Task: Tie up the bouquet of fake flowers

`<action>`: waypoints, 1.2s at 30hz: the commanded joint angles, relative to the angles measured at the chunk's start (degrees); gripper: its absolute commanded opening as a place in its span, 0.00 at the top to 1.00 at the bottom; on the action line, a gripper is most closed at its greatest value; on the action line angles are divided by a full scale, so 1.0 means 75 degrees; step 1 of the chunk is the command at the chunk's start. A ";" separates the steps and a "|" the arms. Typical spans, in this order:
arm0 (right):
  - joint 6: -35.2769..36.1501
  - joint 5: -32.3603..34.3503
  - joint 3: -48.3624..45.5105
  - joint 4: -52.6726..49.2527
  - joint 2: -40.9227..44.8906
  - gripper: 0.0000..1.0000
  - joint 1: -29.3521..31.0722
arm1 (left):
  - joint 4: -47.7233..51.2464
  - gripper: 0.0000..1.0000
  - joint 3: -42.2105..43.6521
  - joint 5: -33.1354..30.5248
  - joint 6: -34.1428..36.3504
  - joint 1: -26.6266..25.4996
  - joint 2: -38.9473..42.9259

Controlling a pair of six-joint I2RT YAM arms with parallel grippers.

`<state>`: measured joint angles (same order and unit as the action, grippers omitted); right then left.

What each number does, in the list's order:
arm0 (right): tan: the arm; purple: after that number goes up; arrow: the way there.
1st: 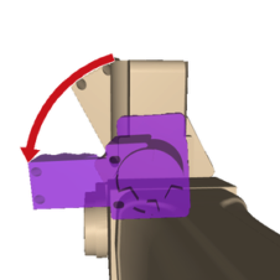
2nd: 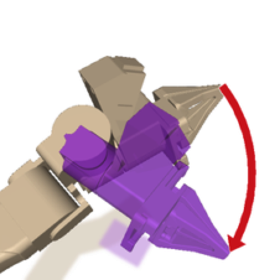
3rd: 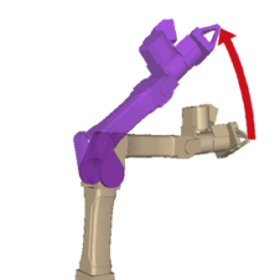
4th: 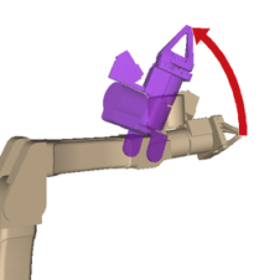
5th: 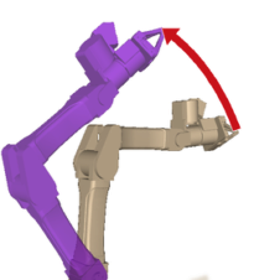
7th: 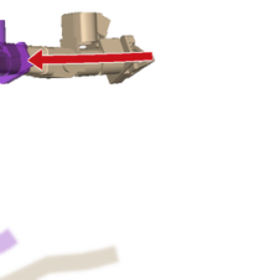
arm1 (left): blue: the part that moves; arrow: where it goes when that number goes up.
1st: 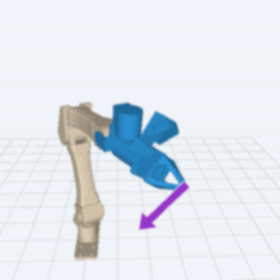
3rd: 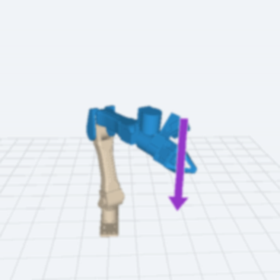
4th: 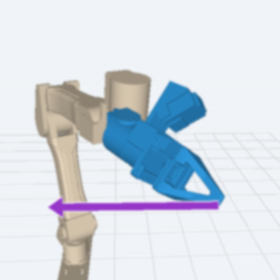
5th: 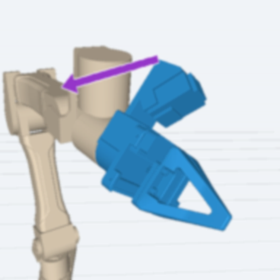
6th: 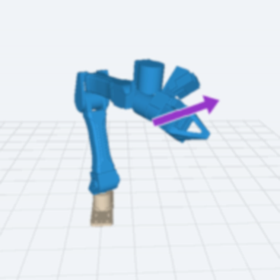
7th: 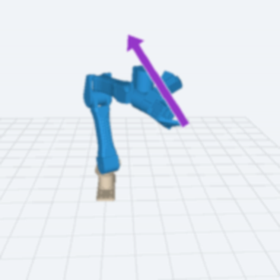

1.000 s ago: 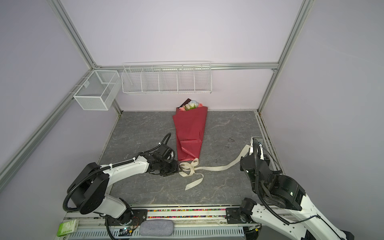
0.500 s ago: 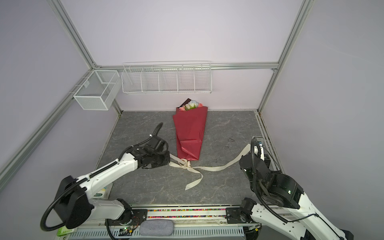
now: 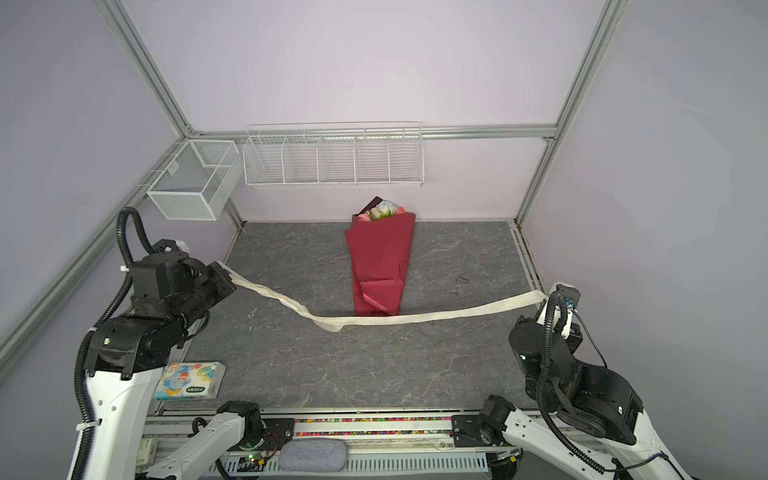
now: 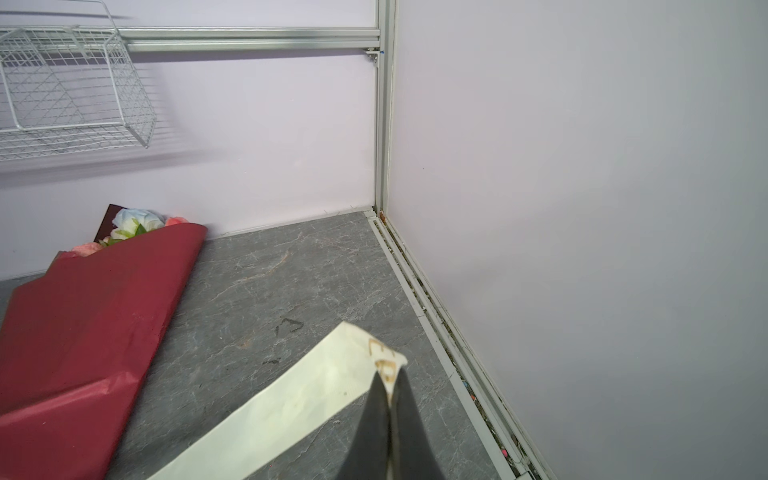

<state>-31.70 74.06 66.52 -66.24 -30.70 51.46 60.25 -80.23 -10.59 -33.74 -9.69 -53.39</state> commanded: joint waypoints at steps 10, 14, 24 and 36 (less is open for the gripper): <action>0.0399 0.0466 0.0129 -0.0061 0.0080 0.94 -0.0030 | 0.0245 0.45 0.3102 0.1480 -0.0132 0.0039 -0.0081; 0.0434 0.0566 0.0085 0.0021 0.0341 0.94 -0.0031 | -0.0339 0.40 0.3605 0.1942 0.0009 0.0028 0.0511; 0.0701 -0.0130 -0.0049 0.0451 0.0202 0.94 -0.0041 | -0.2274 0.41 0.3220 0.2150 0.0468 -0.3591 -0.2556; 0.0502 -0.0372 -0.0071 0.0315 0.0049 0.94 -0.0040 | -0.2651 0.43 0.1502 0.1086 0.1867 -0.5268 -0.6068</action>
<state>-27.42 71.16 66.26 -64.45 -30.85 51.46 40.03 -66.50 2.31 -24.01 -48.77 -96.09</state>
